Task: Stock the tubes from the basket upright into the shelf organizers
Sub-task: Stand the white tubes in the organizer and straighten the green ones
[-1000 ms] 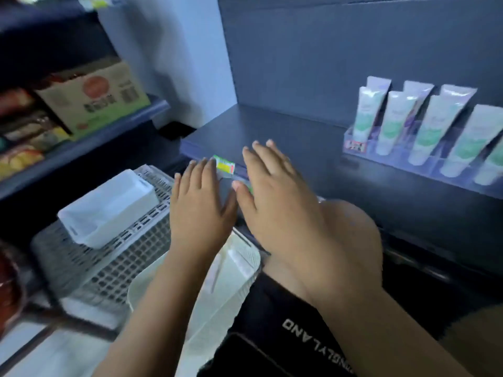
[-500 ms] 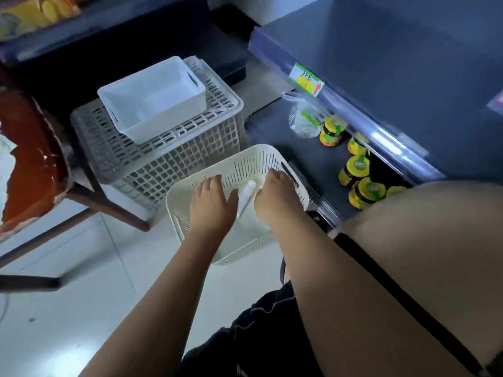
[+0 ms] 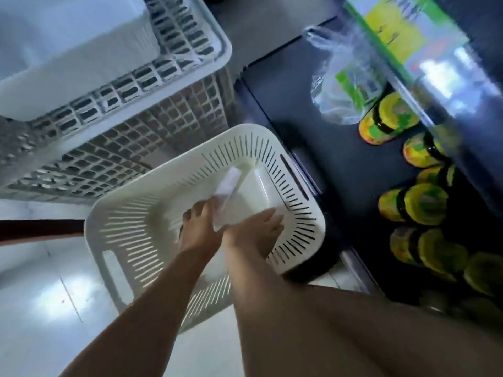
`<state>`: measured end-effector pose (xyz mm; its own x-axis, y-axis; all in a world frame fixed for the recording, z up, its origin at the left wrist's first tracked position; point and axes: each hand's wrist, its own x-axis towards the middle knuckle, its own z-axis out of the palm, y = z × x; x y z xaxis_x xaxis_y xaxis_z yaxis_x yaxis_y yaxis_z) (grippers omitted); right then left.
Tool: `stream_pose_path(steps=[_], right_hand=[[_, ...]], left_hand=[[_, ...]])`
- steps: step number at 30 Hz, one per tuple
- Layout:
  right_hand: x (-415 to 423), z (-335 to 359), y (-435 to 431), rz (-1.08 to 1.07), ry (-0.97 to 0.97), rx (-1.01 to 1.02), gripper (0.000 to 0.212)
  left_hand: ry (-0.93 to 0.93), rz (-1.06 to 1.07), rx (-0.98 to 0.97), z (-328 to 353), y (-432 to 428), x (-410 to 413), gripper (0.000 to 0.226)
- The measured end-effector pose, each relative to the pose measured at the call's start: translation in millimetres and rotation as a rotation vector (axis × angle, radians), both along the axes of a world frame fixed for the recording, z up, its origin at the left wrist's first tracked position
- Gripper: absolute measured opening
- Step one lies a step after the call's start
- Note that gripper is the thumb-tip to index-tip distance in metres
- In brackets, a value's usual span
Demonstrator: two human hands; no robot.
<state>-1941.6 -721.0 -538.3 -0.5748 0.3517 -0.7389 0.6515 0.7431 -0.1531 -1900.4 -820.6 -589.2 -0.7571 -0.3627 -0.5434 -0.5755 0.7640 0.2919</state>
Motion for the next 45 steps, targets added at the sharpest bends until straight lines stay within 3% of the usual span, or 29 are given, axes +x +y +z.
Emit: stream_pose_path(steps=[5, 9, 12, 16, 20, 24, 27, 33, 40, 45], right_hand=[[-13.2, -51.5, 6.7, -0.249, 0.289, -0.009, 0.097], [-27.2, -54.7, 7.8, -0.166, 0.191, 0.117, 0.093], [-42.7, -53.0, 11.9, -0.168, 0.131, 0.119, 0.078], [-48.8, -56.6, 6.8, -0.276, 0.189, -0.004, 0.049], [-29.7, -41.8, -5.0, -0.504, 0.213, -0.229, 0.020], [-18.7, 9.6, -7.0, -0.531, 0.402, -0.226, 0.016], [-24.6, 50.2, -6.4, -0.374, 0.586, -0.308, 0.019], [-55.1, 162.0, 10.2, -0.178, 0.762, -0.543, 0.019], [-67.5, 295.1, 81.8, -0.141, 0.917, -0.793, 0.030], [-52.2, 399.9, 139.0, -0.056, 1.075, -0.844, 0.013]], left_hand=[[0.109, -0.076, -0.114, -37.2, -11.9, -13.9, 0.065], [0.251, 0.023, -0.027, -32.0, -13.8, -17.7, 0.044], [0.248, 0.314, 0.132, -15.5, -7.6, -23.0, 0.024], [0.299, 0.492, 0.173, -7.9, -11.2, -24.9, 0.020], [0.387, 0.437, 0.071, 19.6, -13.1, -23.0, 0.014], [0.529, 0.172, -0.072, 53.1, -20.8, -23.8, 0.019], [0.620, 0.130, 0.006, 90.5, -26.1, -25.7, 0.020], [0.876, 0.076, 0.198, 206.4, -22.2, -20.9, 0.008], [1.014, 0.099, 0.430, 337.4, -7.0, -21.4, 0.010], [1.114, -0.071, 0.510, 436.0, 34.1, -45.0, 0.016]])
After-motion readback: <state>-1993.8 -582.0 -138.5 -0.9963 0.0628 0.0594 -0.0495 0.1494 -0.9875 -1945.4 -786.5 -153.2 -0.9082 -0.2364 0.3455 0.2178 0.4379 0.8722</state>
